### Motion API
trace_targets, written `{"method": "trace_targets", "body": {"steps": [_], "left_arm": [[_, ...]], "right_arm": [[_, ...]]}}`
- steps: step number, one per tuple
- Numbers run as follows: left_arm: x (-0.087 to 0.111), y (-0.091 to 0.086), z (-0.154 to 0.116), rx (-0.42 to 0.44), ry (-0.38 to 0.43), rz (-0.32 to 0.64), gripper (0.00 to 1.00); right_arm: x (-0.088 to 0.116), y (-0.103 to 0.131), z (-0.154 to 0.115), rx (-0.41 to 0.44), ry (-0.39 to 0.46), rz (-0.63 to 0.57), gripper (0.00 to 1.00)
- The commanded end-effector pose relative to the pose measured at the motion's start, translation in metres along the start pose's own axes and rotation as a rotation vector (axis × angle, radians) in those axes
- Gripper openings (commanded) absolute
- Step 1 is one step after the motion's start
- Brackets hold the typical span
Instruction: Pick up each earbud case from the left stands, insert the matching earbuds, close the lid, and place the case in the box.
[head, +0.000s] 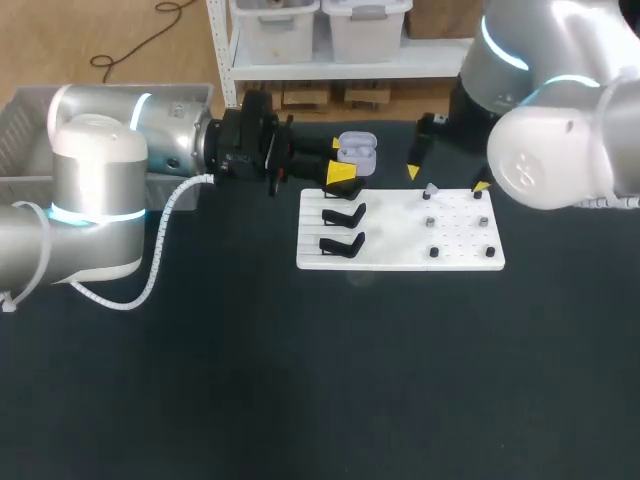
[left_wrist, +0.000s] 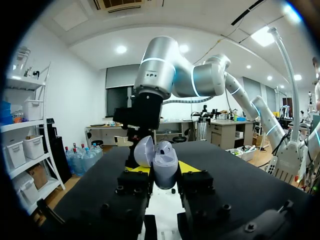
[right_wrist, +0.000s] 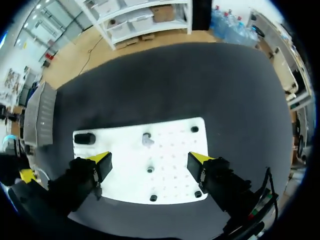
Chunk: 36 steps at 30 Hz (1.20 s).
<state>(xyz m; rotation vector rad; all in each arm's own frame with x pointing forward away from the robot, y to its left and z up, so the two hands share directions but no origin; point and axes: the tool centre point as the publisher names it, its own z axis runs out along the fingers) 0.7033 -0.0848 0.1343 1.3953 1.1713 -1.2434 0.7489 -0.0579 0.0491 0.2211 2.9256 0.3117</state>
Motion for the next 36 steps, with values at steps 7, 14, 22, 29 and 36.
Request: {"method": "trace_targets", "body": {"steps": [7, 14, 22, 29, 36], "left_arm": [[0.000, 0.000, 0.000, -0.001, 0.000, 0.000, 0.00], [0.000, 0.000, 0.000, -0.001, 0.000, 0.000, 0.00], [0.000, 0.000, 0.000, -0.001, 0.000, 0.000, 0.00], [0.000, 0.000, 0.000, -0.001, 0.000, 0.000, 0.00], [0.000, 0.000, 0.000, -0.001, 0.000, 0.000, 0.00]], "right_arm": [[-0.013, -0.005, 0.026, -0.060, 0.086, -0.029, 0.96], [-0.015, 0.002, 0.024, -0.065, 0.087, -0.052, 0.71], [-0.015, -0.001, 0.033, -0.066, 0.110, -0.047, 0.50], [-0.018, 0.003, 0.032, -0.066, 0.109, -0.056, 0.45], [-0.020, 0.004, 0.036, -0.058, 0.115, -0.061, 0.44]]}}
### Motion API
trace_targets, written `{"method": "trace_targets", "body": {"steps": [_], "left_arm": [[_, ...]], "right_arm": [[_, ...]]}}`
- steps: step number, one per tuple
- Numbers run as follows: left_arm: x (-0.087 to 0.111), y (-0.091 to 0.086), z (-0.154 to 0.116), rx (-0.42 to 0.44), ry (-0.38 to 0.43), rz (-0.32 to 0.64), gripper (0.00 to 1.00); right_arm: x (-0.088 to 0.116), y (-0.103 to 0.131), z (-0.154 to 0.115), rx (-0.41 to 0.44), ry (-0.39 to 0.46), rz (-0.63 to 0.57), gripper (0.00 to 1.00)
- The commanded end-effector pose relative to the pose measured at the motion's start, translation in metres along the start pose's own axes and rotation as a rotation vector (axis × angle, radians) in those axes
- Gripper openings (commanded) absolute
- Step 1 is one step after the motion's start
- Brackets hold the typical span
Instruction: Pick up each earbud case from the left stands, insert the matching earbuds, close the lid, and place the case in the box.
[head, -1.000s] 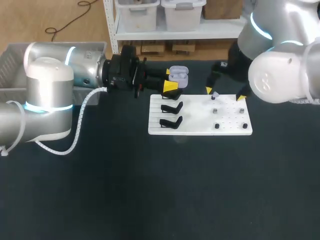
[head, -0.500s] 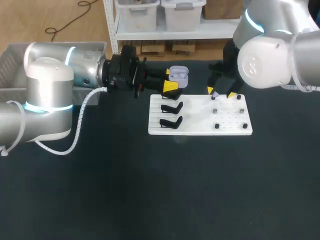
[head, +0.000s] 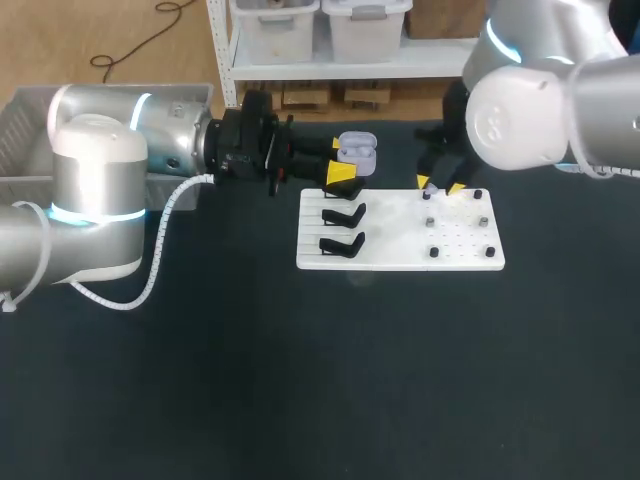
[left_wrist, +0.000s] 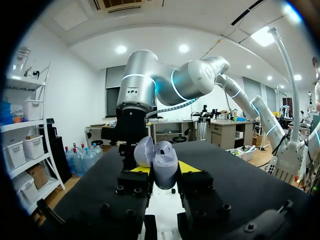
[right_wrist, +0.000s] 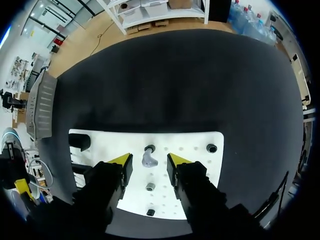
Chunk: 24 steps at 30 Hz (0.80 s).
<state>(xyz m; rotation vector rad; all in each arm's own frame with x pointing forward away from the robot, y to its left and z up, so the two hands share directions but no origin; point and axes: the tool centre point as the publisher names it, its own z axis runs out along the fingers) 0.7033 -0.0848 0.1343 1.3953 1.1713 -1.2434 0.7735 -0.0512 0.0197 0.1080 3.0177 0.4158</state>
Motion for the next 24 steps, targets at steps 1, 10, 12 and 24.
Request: {"method": "trace_targets", "body": {"steps": [1, 10, 12, 24], "left_arm": [[0.0004, 0.0000, 0.0000, -0.001, 0.000, 0.000, 0.00], [0.0004, 0.0000, 0.0000, -0.001, 0.000, 0.000, 0.00], [0.0004, 0.0000, 0.0000, -0.001, 0.000, 0.000, 0.00], [0.0004, 0.0000, 0.0000, -0.001, 0.000, 0.000, 0.00]], "right_arm": [[-0.0025, 0.0005, 0.0022, 0.005, 0.006, 0.002, 0.43], [-0.0025, -0.0005, 0.0062, 0.010, 0.014, 0.007, 0.33], [-0.0019, -0.0006, 0.0066, 0.013, 0.016, 0.007, 0.33], [0.0013, 0.0005, 0.0083, 0.028, 0.021, 0.008, 0.19]]}}
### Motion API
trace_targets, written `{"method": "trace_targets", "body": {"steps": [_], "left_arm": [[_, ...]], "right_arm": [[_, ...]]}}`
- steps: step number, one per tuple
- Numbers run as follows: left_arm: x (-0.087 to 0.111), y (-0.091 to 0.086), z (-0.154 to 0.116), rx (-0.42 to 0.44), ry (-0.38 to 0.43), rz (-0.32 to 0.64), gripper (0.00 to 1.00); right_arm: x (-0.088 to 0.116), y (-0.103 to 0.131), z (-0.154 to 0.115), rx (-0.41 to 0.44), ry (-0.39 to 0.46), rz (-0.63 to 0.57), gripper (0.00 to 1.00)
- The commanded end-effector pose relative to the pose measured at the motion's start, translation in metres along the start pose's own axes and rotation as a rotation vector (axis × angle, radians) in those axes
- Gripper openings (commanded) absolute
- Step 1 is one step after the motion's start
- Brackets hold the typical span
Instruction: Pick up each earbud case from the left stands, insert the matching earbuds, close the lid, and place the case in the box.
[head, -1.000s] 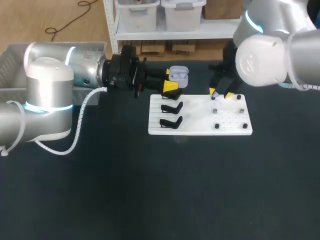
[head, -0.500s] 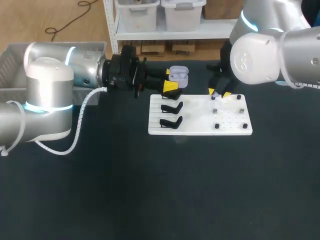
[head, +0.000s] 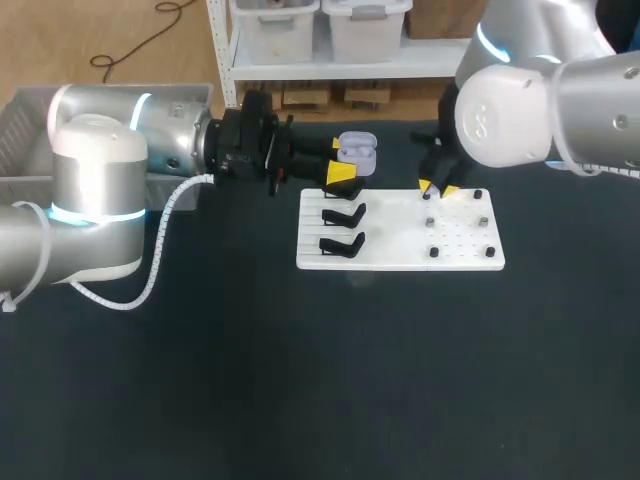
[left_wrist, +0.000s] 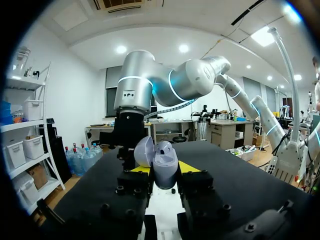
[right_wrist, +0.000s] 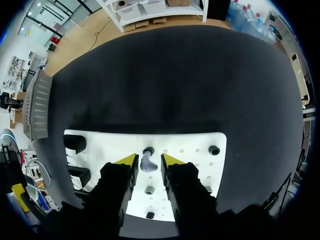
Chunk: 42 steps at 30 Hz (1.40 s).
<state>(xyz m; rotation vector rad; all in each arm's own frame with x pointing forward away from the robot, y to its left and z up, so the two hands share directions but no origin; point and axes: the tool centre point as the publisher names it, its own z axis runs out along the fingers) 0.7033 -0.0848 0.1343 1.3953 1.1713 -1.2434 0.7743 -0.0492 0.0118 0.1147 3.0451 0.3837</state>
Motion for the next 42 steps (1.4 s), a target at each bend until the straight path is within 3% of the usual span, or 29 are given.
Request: {"method": "trace_targets", "body": {"steps": [1, 5, 12, 25, 33, 42], "left_arm": [[0.000, 0.000, 0.000, -0.001, 0.000, 0.000, 0.00], [0.000, 0.000, 0.000, -0.001, 0.000, 0.000, 0.00], [0.000, 0.000, 0.000, -0.001, 0.000, 0.000, 0.00], [0.000, 0.000, 0.000, -0.001, 0.000, 0.000, 0.00], [0.000, 0.000, 0.000, -0.001, 0.000, 0.000, 0.00], [0.000, 0.000, 0.000, -0.001, 0.000, 0.000, 0.00]], "right_arm": [[0.002, 0.001, 0.000, 0.005, 0.000, 0.003, 0.18], [0.003, 0.000, 0.001, 0.009, 0.003, 0.009, 0.00], [0.009, 0.001, -0.009, 0.021, -0.013, 0.007, 0.00], [0.028, 0.003, -0.059, 0.070, -0.082, -0.007, 0.00], [0.055, 0.000, -0.093, 0.068, -0.015, -0.005, 0.00], [0.078, 0.025, -0.132, 0.138, 0.021, -0.085, 0.00]]}}
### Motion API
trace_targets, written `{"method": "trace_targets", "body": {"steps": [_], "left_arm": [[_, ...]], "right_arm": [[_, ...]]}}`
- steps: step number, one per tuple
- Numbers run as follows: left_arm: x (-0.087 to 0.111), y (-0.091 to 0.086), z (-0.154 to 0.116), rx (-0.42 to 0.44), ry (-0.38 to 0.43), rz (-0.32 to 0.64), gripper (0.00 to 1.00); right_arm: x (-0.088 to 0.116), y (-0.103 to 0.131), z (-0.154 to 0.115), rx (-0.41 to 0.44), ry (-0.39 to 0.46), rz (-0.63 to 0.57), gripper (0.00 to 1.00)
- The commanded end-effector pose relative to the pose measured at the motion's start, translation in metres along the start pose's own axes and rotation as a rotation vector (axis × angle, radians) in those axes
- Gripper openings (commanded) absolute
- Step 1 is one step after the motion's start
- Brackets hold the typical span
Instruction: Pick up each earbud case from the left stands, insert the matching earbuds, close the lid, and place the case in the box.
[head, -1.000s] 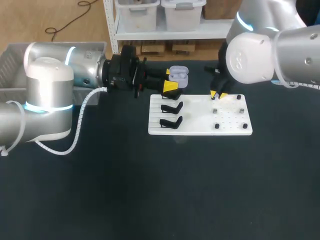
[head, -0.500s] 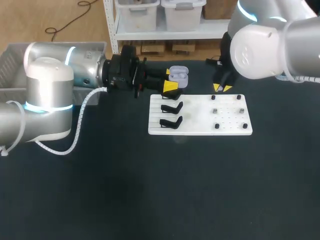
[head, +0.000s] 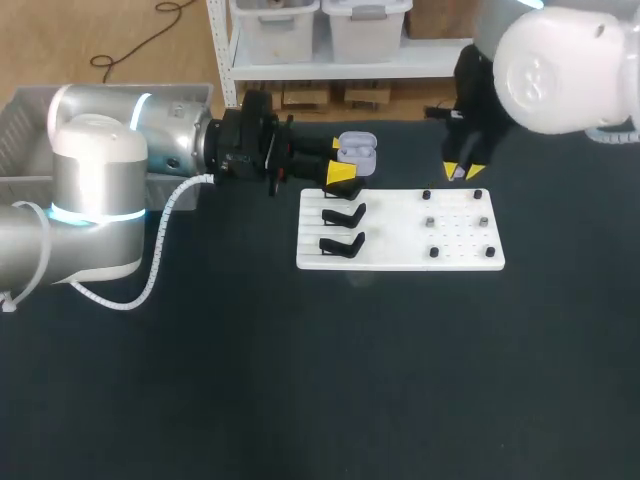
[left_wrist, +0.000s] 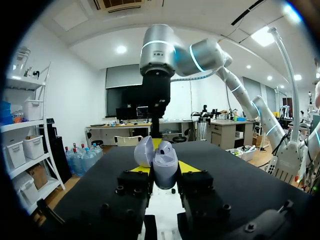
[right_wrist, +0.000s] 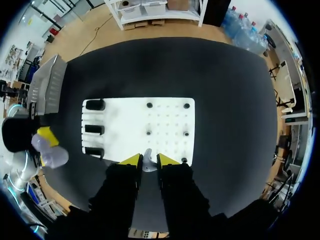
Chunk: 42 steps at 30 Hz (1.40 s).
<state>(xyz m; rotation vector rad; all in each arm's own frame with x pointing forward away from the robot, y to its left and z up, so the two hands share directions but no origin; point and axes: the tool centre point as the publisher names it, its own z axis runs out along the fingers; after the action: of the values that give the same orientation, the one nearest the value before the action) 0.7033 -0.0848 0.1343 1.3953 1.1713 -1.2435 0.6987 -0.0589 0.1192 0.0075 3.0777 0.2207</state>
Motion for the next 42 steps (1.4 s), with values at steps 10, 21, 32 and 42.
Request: {"method": "trace_targets", "body": {"steps": [10, 21, 32, 42], "left_arm": [[0.000, 0.000, 0.000, -0.001, 0.000, 0.000, 0.00], [0.000, 0.000, 0.000, -0.001, 0.000, 0.000, 0.00], [0.000, 0.000, 0.000, -0.001, 0.000, 0.000, 0.00], [0.000, 0.000, 0.000, -0.001, 0.000, 0.000, 0.00]], "right_arm": [[0.025, 0.048, -0.053, 0.105, -0.010, -0.080, 0.00], [0.025, 0.048, -0.053, 0.105, -0.010, -0.080, 0.00], [0.024, 0.051, -0.063, 0.108, -0.035, -0.096, 0.00], [0.032, 0.072, -0.106, 0.118, -0.112, -0.217, 0.00]]}}
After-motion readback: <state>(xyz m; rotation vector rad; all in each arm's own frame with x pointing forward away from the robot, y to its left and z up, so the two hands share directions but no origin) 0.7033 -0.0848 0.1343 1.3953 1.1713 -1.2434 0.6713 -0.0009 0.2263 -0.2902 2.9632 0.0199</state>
